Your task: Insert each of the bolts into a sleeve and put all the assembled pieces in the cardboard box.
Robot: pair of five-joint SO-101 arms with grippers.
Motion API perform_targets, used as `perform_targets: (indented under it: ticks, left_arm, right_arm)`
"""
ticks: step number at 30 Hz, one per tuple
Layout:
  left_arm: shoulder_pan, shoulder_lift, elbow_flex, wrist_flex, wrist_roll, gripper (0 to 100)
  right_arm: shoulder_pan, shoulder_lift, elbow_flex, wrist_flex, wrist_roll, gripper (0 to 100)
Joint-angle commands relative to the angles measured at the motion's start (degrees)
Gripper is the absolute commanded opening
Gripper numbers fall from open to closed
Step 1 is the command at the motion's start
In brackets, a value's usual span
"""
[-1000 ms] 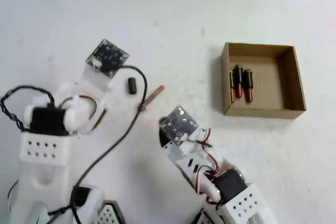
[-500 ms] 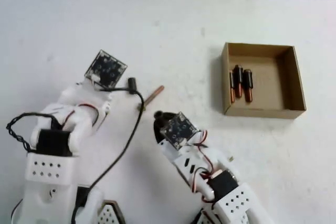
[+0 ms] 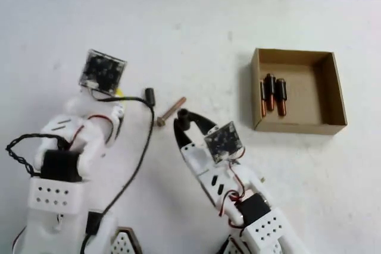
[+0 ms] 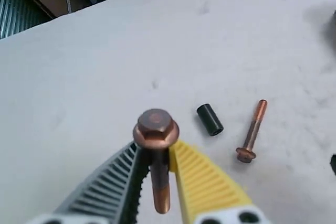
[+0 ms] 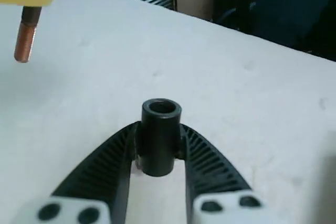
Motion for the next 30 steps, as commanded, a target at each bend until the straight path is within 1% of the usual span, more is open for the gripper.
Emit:
perform_targets:
  ticks: [1, 4, 8, 10, 13, 15, 18, 26, 29, 30]
  left_arm:
    - [5.1, -1.7, -1.1, -2.0, 0.8, 2]
    - [7.5, -1.7, -1.1, -2.0, 0.8, 2]
    - [7.3, -1.7, -1.1, -3.8, 0.8, 2]
    - [6.5, -1.7, -1.1, -5.3, 0.8, 2]
    - [5.8, -1.7, -1.1, -7.6, 0.8, 2]
    - [5.8, -1.7, -1.0, -9.7, 0.8, 2]
    - [5.9, -1.7, -1.0, -10.5, 0.8, 2]
    - [7.0, -1.7, -1.1, -10.7, 0.8, 2]
    - [7.3, -1.7, -1.0, -14.0, 1.0, 2]
    - [7.3, -1.7, -1.1, -15.4, 2.1, 2]
  right_arm:
    - [0.7, -0.7, -2.0, -3.6, -0.8, 1.7]
    - [1.2, -0.7, -3.3, -3.6, -0.7, 1.7]
    - [1.2, -3.0, -3.3, -2.6, -0.6, 1.7]
    - [0.8, -7.8, -3.5, 1.5, -0.6, 1.7]
    - [0.7, -18.6, -3.4, 10.2, -0.6, 1.7]
    - [0.7, -20.1, -3.9, 13.8, -0.9, 1.7]
    - [0.5, -17.0, -3.9, 13.5, -0.6, 1.7]
    - [0.5, -19.2, -1.4, 13.8, -0.6, 1.7]
    - [0.5, -19.2, -0.6, 13.5, -0.6, 1.7]
    - [0.6, -19.2, -0.5, 13.5, -0.6, 1.7]
